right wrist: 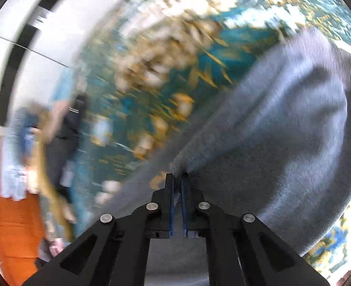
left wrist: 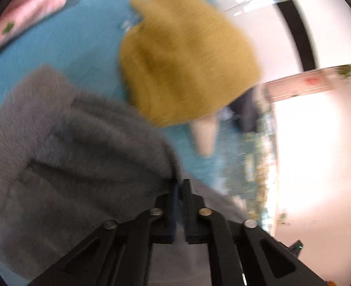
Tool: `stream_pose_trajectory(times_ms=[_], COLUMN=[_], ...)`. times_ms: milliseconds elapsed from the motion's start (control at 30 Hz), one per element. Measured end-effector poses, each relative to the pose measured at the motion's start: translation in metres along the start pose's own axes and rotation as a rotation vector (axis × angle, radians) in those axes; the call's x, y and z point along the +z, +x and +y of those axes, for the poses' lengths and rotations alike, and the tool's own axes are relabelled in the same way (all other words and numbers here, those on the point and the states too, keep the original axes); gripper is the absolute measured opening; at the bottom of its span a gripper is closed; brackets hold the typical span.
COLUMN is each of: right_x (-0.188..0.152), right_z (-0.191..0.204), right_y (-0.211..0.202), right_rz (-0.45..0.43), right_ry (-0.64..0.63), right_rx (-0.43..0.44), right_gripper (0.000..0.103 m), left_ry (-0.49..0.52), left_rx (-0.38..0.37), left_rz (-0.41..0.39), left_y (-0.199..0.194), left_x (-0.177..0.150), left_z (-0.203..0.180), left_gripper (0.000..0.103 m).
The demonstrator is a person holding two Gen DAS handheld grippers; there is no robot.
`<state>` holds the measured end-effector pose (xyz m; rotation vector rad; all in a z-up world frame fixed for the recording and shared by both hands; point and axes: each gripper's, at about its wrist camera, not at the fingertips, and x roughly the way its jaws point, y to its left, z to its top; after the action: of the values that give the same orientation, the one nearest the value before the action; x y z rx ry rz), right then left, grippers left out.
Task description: Fold clothes
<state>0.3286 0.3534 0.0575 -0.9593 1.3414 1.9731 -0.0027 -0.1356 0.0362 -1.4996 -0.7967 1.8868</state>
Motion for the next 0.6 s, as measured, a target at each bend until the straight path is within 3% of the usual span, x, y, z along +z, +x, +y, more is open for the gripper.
stream_pose_trajectory(times_ms=[100,167,300,467,567,600], right_x=[0.008,0.014,0.018,0.020,0.021,0.022], right_z=[0.016,0.027,0.016,-0.003,-0.005,-0.004], right_y=[-0.016,-0.015,0.018,0.035,0.029,0.024], right_rz=[-0.073,-0.092,-0.018,0.017,0.011,0.004], right_ry=[-0.056,-0.075,-0.015,0.037,0.034,0.029], right_rx=[0.058,0.057,0.021,0.036,0.077,0.100], right_gripper=[0.005,0.005,0.005,0.008,0.013,0.021], left_ry=[0.071,0.061,0.018,-0.010,-0.018,-0.020], left_rx=[-0.022,0.012,0.059,0.054,0.053,0.058], left_rz=[-0.069,-0.040,0.003,0.024,0.025,0.017], left_y=[-0.016,-0.005,0.019,0.028,0.031,0.027], left_x=[0.005,0.007,0.016,0.015,0.017,0.018], left_z=[-0.013,-0.010,0.010,0.022,0.011,0.010], left_gripper=[0.002,0.002,0.002,0.003,0.019,0.044])
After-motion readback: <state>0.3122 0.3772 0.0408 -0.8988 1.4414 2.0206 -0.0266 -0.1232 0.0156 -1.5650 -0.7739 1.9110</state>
